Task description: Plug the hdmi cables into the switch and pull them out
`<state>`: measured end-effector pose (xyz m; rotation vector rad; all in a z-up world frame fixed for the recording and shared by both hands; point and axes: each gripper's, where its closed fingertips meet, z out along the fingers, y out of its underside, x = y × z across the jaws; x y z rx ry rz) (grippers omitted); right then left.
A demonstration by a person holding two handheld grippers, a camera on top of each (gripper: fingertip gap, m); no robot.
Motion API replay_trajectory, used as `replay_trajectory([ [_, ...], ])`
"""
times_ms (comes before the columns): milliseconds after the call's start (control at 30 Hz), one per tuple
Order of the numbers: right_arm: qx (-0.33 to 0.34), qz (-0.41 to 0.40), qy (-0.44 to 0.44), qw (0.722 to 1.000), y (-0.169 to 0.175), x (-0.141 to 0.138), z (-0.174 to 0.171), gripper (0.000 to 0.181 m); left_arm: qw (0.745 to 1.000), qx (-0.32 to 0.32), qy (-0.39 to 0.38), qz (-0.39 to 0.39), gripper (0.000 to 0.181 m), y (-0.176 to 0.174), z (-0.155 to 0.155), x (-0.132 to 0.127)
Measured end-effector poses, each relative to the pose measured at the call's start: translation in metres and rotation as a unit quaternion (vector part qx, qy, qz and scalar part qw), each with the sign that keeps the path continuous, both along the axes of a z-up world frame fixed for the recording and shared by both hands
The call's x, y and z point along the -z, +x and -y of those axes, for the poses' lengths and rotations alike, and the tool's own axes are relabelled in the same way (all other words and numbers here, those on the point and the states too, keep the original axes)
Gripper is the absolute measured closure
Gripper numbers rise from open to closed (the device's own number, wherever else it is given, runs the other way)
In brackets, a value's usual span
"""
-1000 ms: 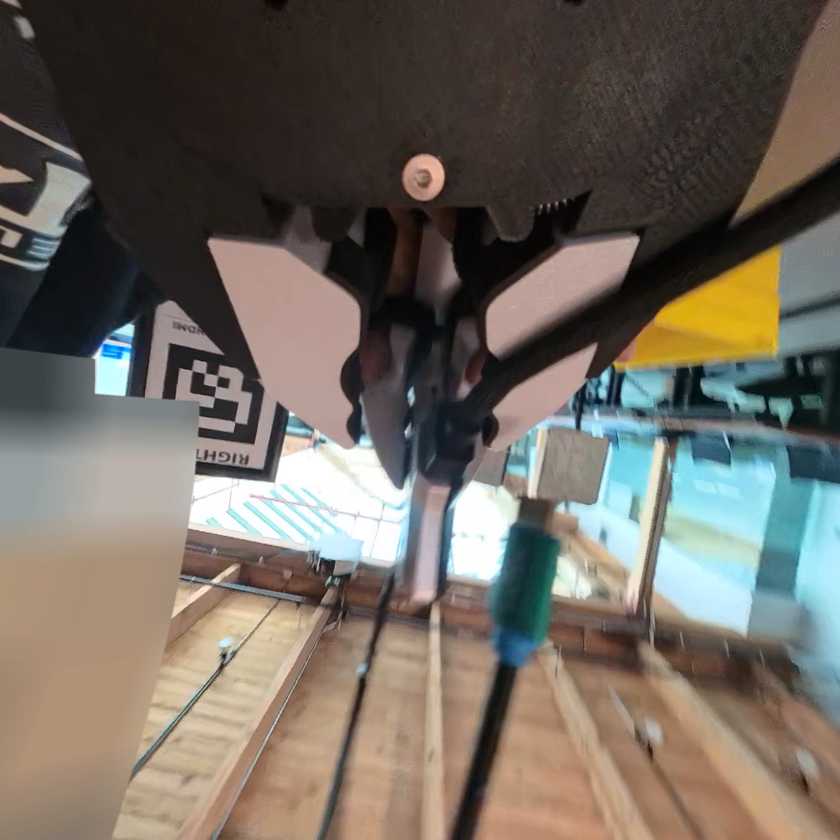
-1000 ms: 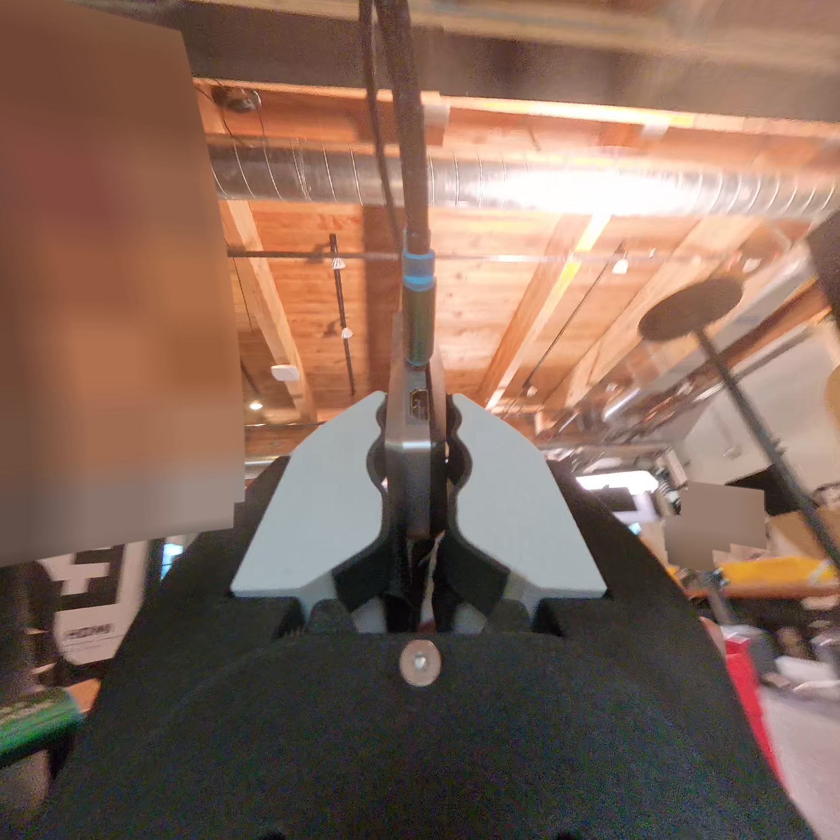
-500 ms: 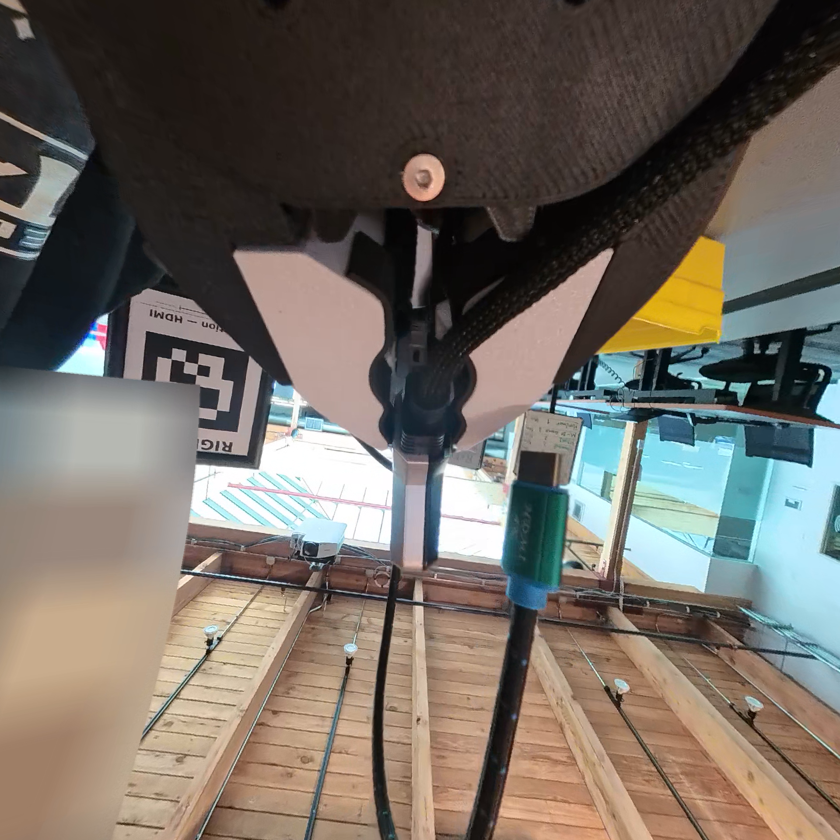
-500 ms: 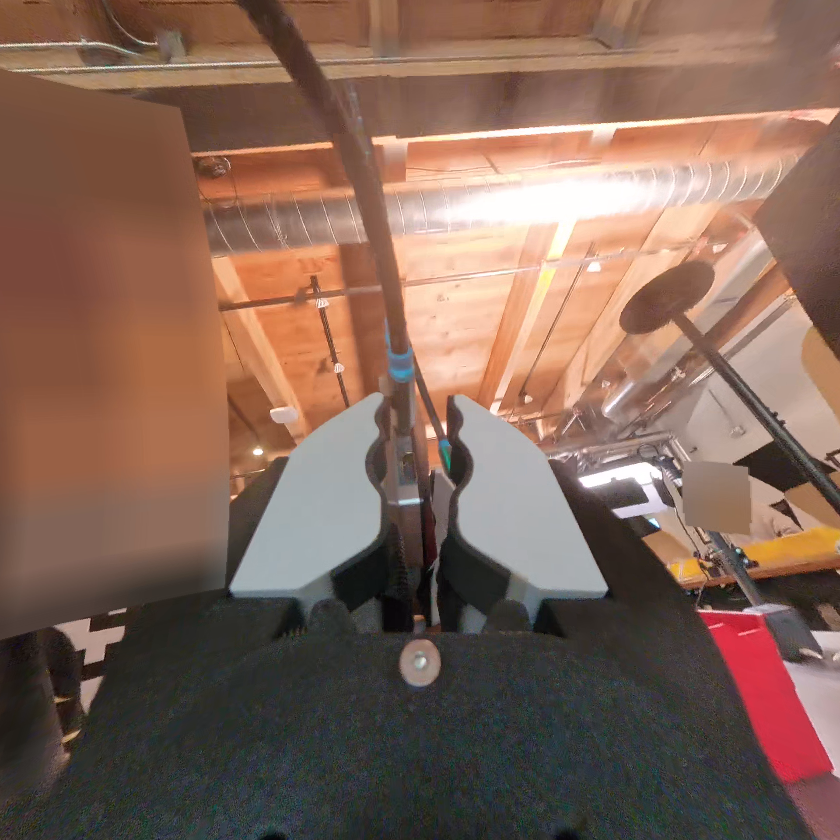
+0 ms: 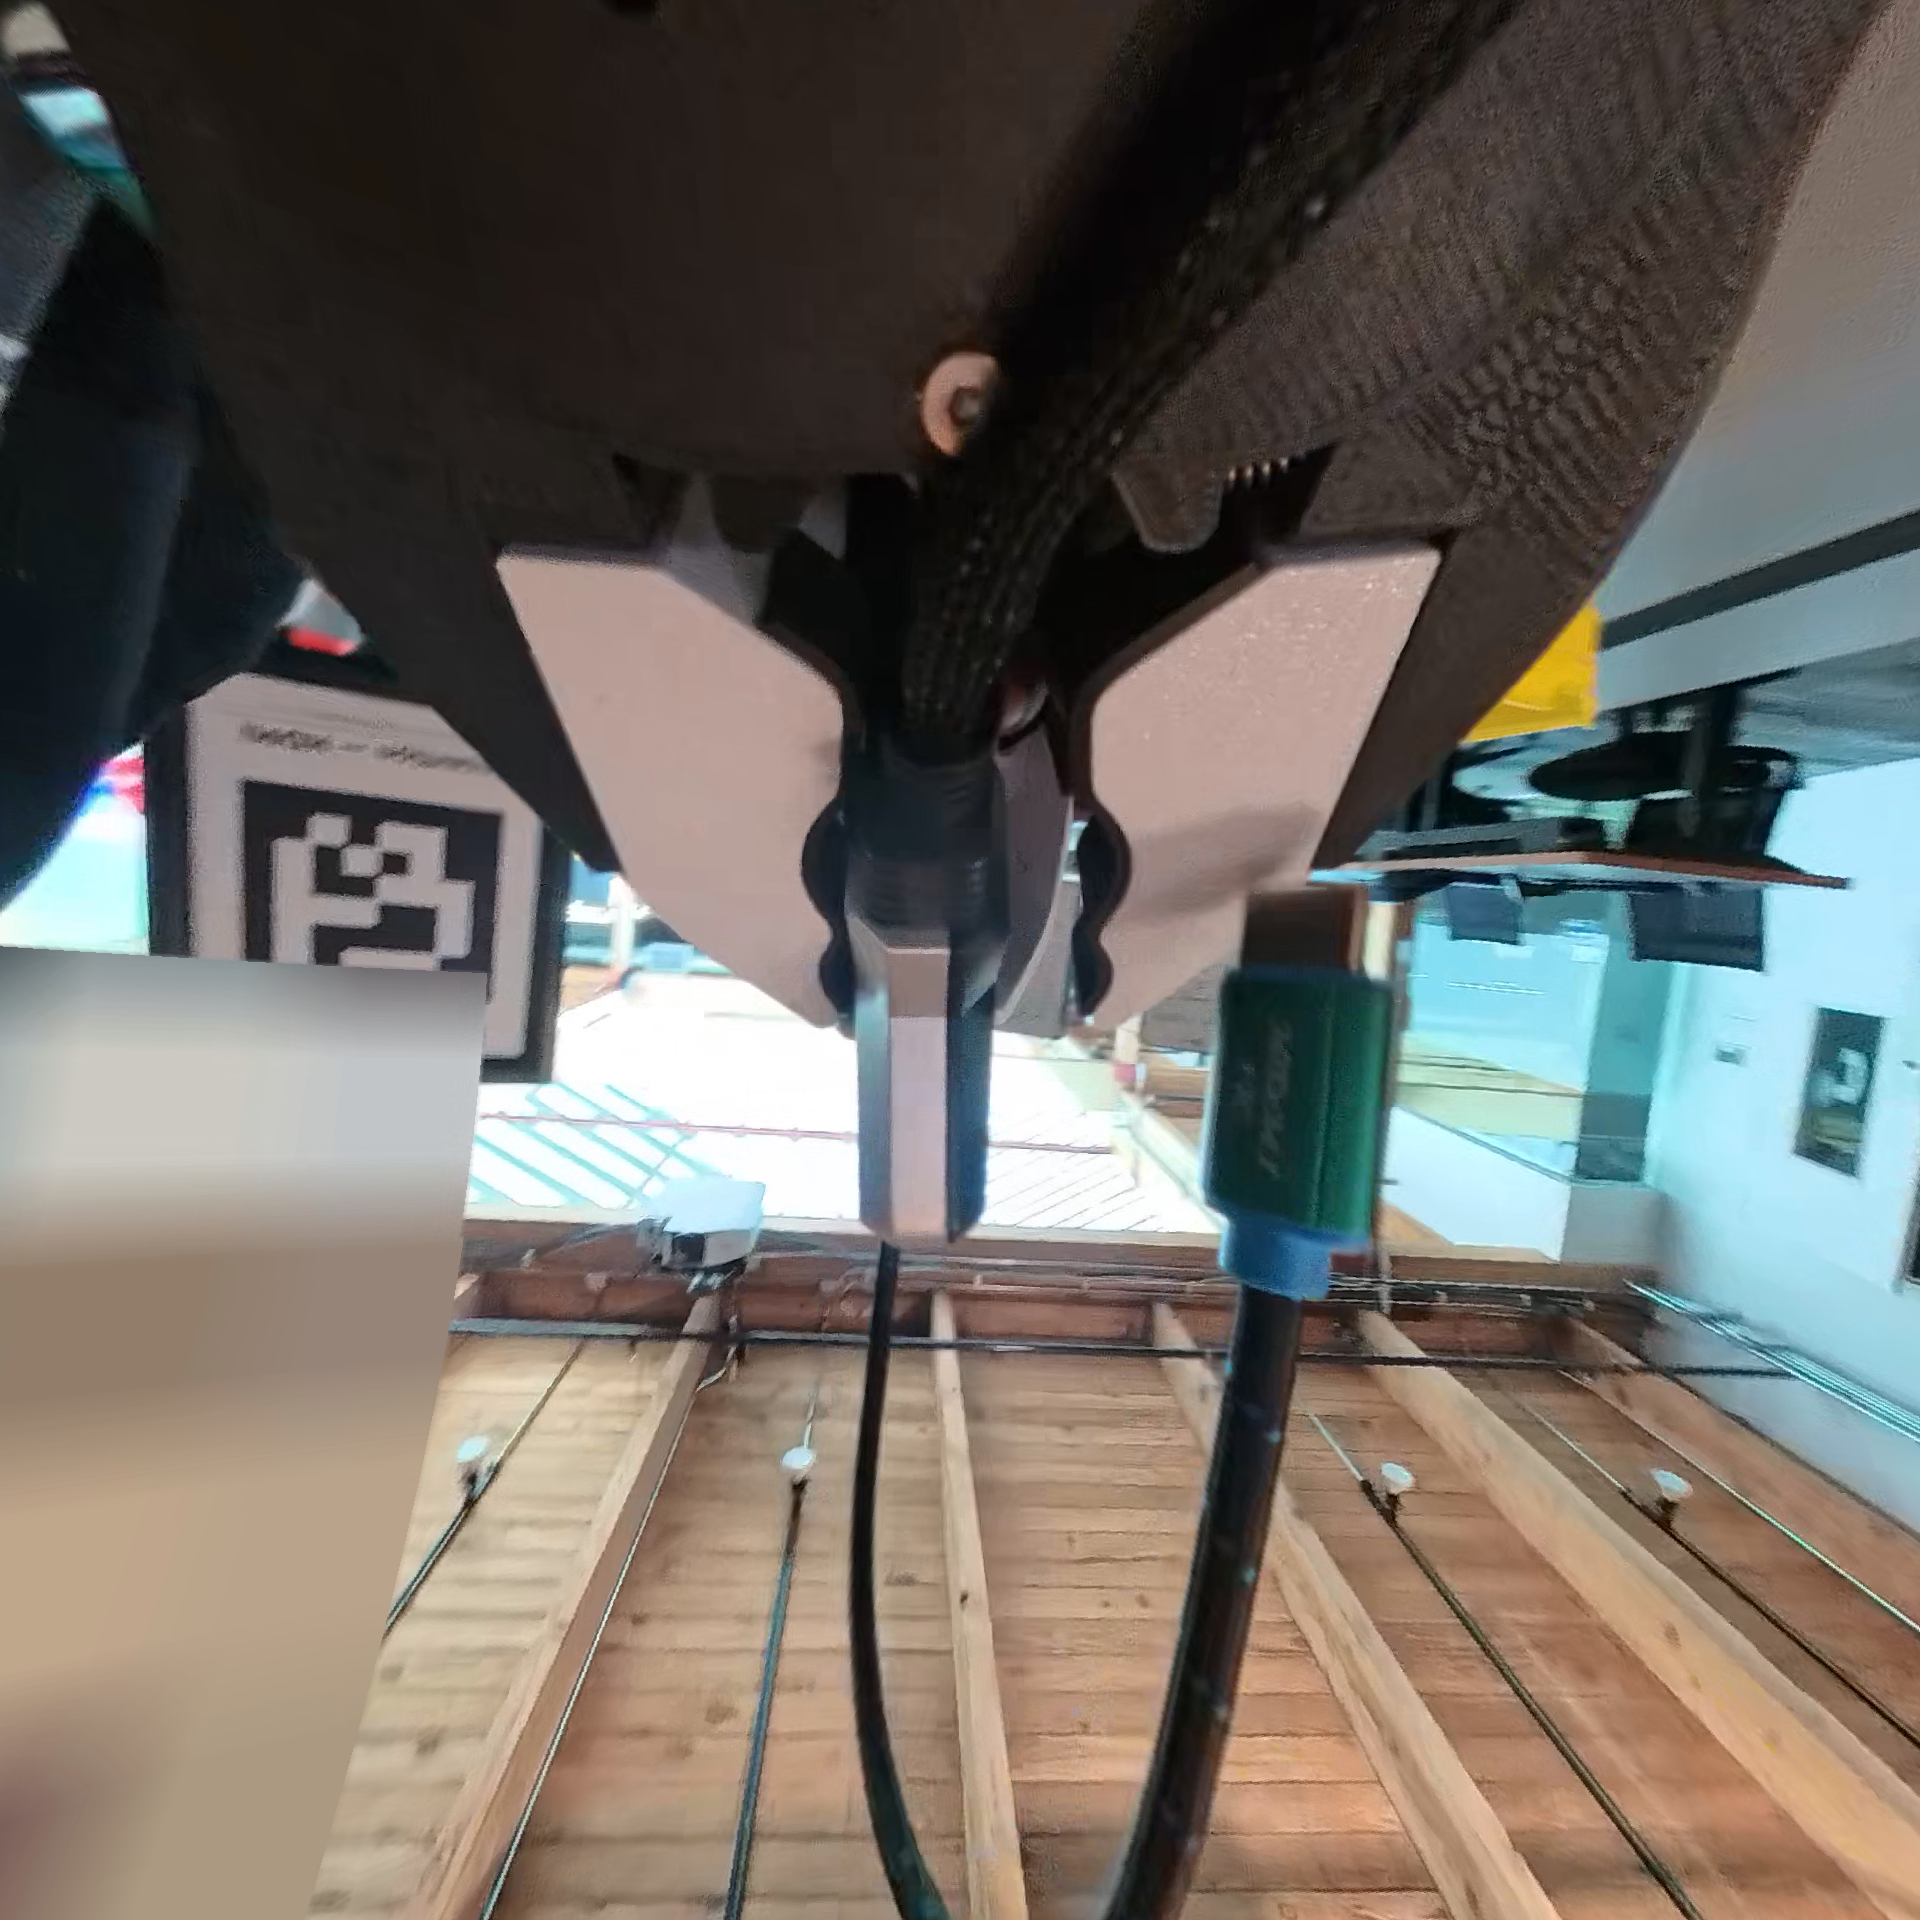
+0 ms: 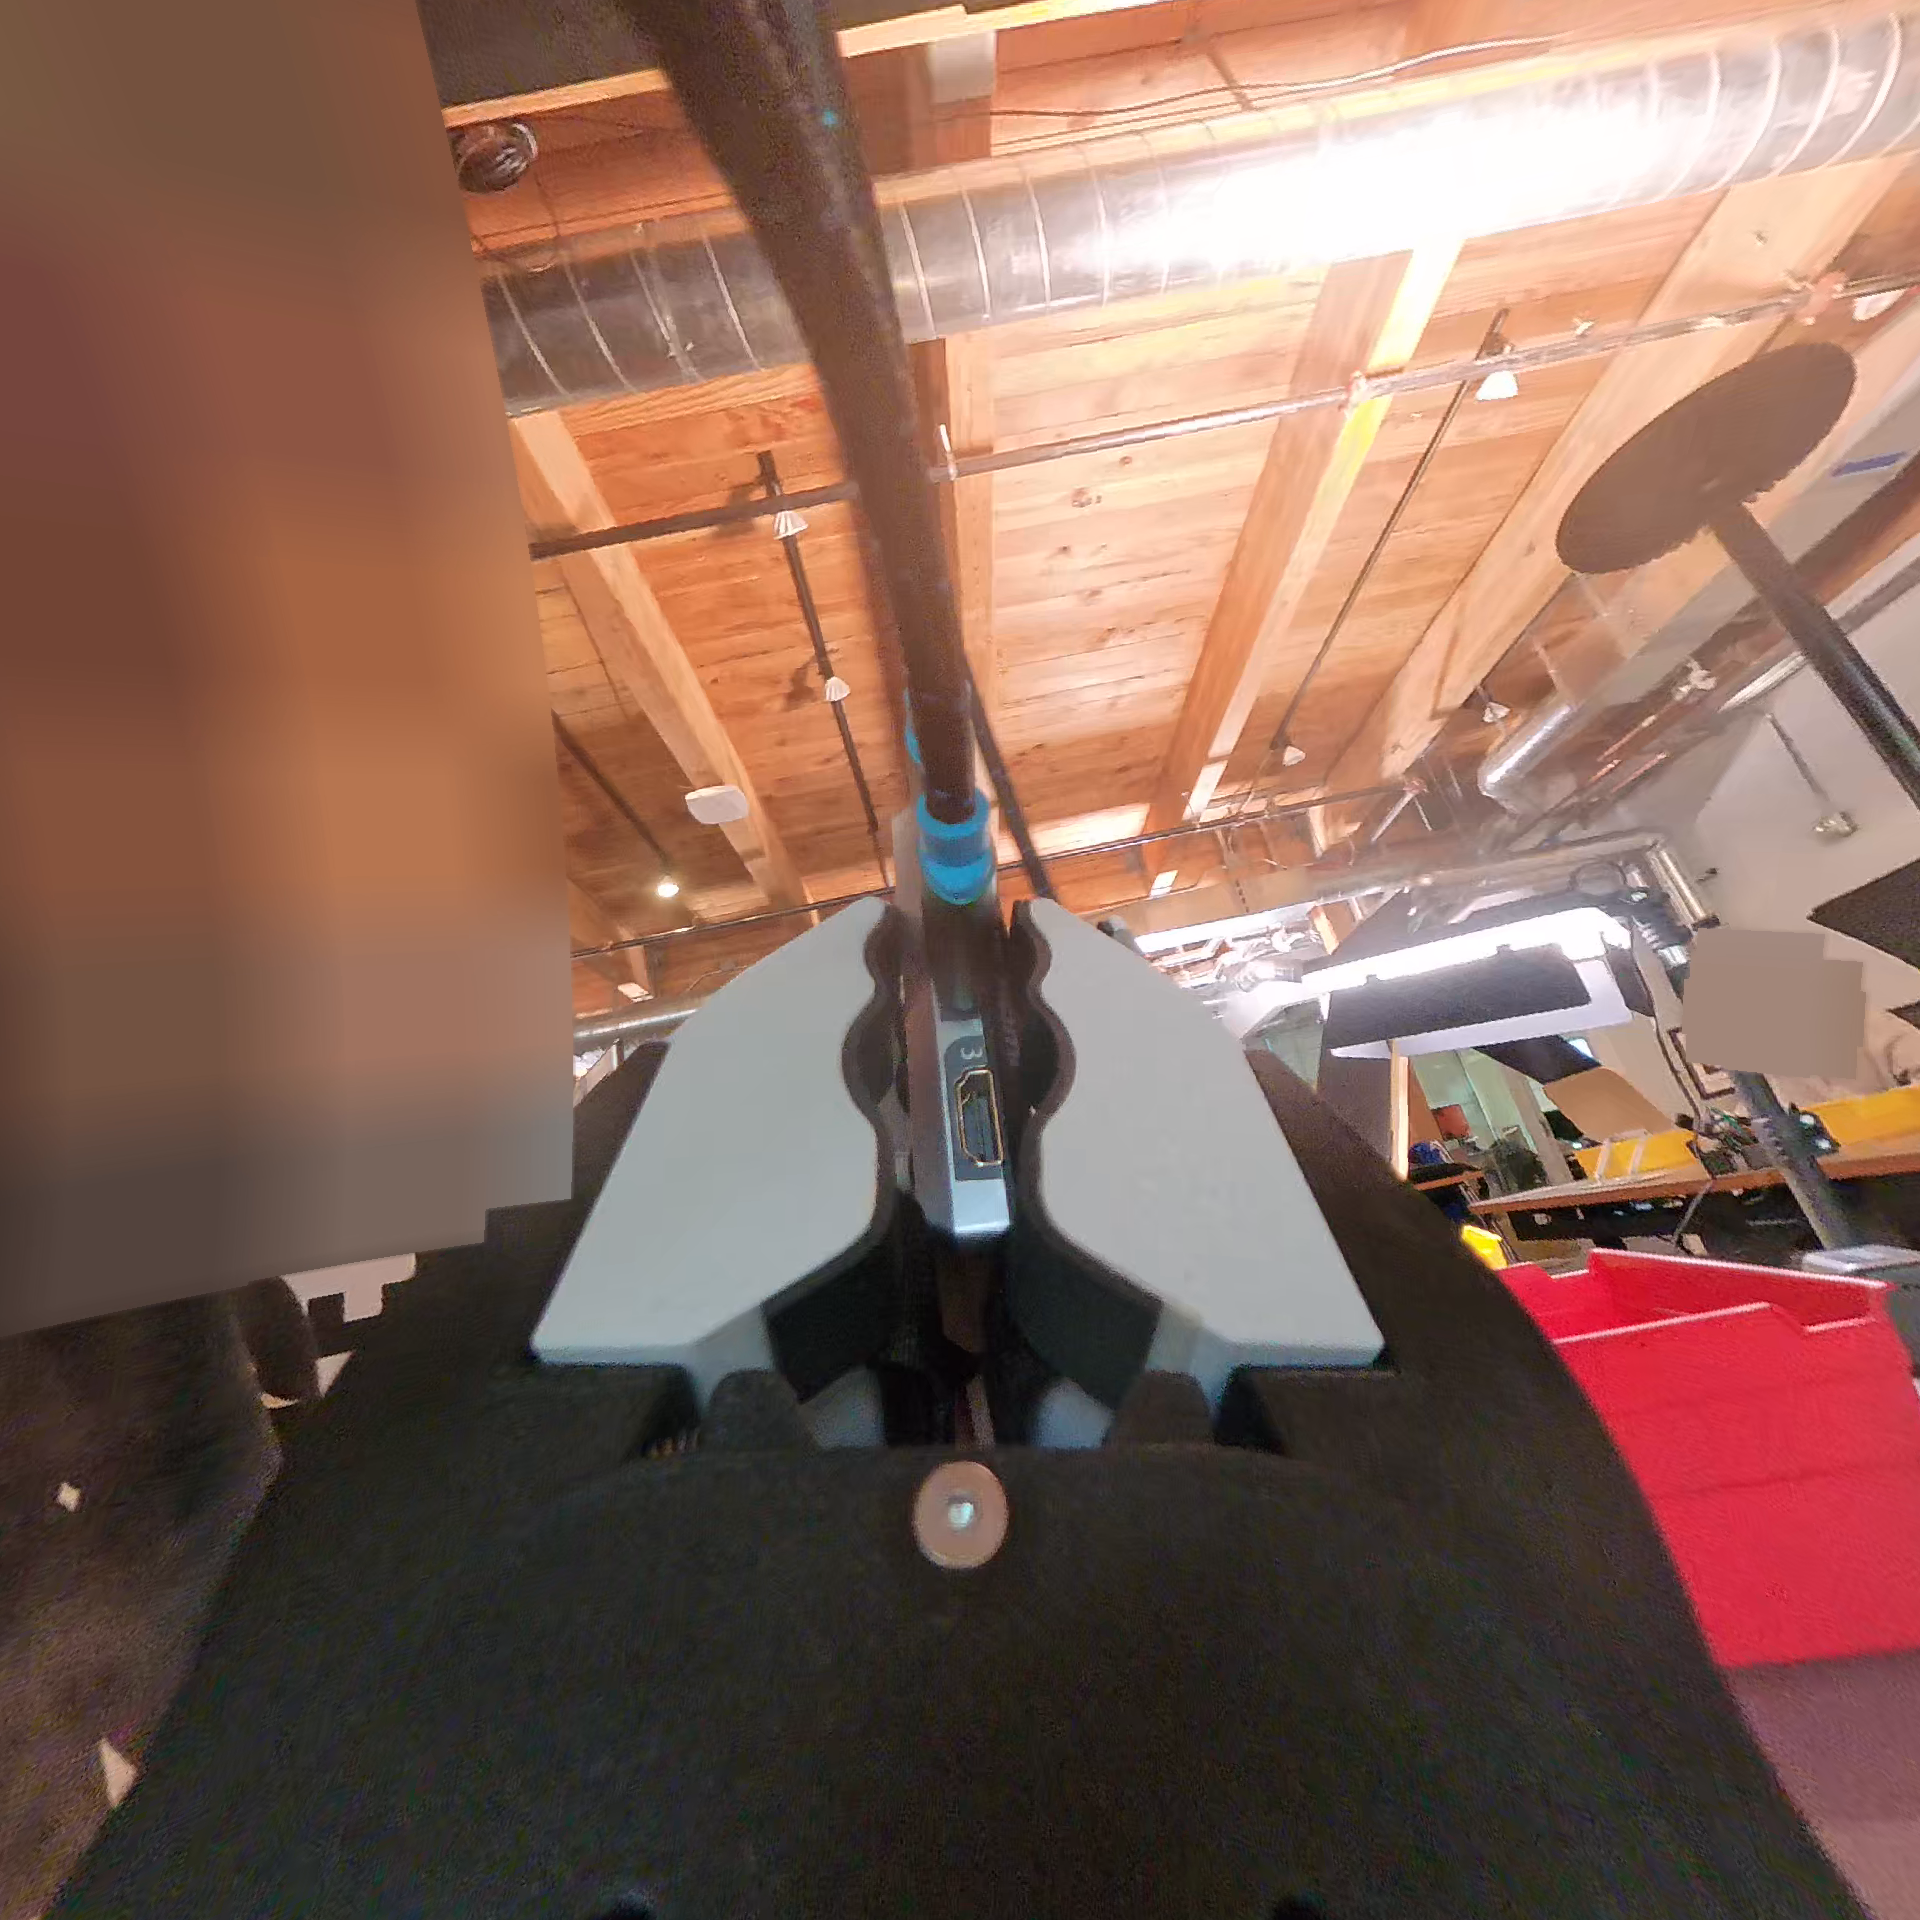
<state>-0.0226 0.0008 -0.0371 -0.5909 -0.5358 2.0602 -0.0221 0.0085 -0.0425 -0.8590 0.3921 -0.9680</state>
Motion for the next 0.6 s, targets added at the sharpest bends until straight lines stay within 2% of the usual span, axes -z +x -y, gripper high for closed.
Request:
replay_trajectory([
  [33,0.001,0.002,-0.007,1.000,-0.001,0.001,-0.002,0.162,1.000,-0.015,0.001,-0.012,0.141,0.000,-0.002,0.002],
  [67,0.000,0.006,-0.016,1.000,-0.003,0.002,-0.005,0.162,1.000,-0.017,-0.003,-0.015,0.144,0.000,-0.003,0.003],
  [100,-0.001,0.007,-0.020,1.000,-0.004,0.002,-0.007,0.161,1.000,-0.008,-0.013,-0.010,0.155,0.000,-0.002,0.003],
  [167,0.003,0.010,-0.025,1.000,-0.005,0.002,-0.009,0.161,0.999,0.009,-0.036,0.004,0.157,-0.001,-0.004,0.003],
  [267,0.053,-0.056,-0.090,0.993,0.011,-0.001,-0.034,0.152,0.998,0.037,-0.052,0.025,0.158,-0.004,-0.003,0.003],
  [300,0.060,-0.072,-0.101,0.990,0.016,-0.001,-0.039,0.156,0.997,0.037,-0.060,0.028,0.158,-0.005,-0.005,0.004],
  [333,0.059,-0.067,-0.099,0.991,0.016,0.000,-0.039,0.163,0.997,0.034,-0.068,0.029,0.158,-0.006,-0.008,0.006],
  [467,0.072,-0.034,-0.101,0.992,0.009,0.004,-0.041,0.155,0.995,0.038,-0.065,0.062,0.158,-0.013,-0.008,0.003],
  [533,0.086,-0.022,-0.100,0.991,0.006,0.006,-0.041,0.159,0.995,0.030,-0.062,0.070,0.159,-0.016,-0.009,0.003],
  [600,0.068,-0.017,-0.100,0.993,0.005,0.007,-0.039,0.164,0.995,0.024,-0.060,0.071,0.159,-0.018,-0.010,0.003],
])
